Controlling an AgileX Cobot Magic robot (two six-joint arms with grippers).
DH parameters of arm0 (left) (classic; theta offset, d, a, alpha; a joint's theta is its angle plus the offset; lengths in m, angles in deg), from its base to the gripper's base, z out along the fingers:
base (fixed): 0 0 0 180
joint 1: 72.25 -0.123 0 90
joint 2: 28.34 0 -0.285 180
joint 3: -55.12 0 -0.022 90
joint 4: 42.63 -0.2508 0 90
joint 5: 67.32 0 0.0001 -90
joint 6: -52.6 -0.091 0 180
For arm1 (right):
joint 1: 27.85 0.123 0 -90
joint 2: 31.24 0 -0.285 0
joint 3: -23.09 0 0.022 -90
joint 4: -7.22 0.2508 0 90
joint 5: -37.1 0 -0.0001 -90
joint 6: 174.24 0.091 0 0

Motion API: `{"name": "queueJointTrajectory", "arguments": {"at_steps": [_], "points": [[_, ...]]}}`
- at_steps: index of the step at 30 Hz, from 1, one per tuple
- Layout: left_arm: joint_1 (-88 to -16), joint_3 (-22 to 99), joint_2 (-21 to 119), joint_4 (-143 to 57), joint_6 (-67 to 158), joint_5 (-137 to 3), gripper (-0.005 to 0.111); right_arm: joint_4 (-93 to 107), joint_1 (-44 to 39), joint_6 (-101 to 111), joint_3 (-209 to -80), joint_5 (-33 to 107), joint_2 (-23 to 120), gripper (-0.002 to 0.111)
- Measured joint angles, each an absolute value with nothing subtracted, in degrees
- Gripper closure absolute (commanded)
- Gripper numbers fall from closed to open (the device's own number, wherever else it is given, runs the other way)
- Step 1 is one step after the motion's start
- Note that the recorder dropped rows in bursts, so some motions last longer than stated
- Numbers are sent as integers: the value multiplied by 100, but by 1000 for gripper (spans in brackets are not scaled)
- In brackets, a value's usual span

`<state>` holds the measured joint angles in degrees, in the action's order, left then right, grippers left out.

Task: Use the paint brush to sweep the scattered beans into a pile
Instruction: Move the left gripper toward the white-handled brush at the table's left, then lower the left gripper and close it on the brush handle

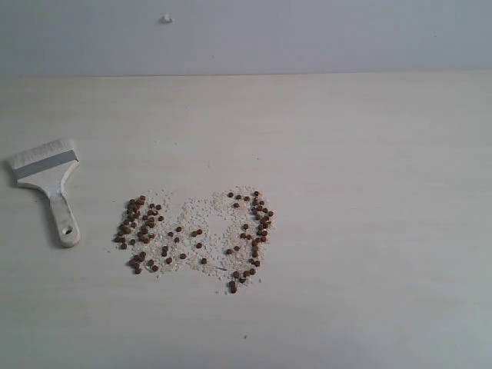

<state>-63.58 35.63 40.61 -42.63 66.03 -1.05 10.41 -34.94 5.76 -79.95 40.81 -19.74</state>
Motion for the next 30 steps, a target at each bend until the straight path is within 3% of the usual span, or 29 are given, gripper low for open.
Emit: {"name": "queueJointTrajectory", "arguments": {"at_steps": [9, 16, 30], "points": [[-4852, 3199, 4193, -4305, 7566, -48, 107, 1041, -3494, 576, -7995, 4081, -1974, 108], [-3744, 3005, 4965, -5583, 9375, -294, 107, 1041, -3494, 576, -7995, 4081, -1974, 108], [-3597, 2992, 6826, -5840, 10398, -1826, 107, 1041, -3494, 576, -7995, 4081, -1974, 108]]}}
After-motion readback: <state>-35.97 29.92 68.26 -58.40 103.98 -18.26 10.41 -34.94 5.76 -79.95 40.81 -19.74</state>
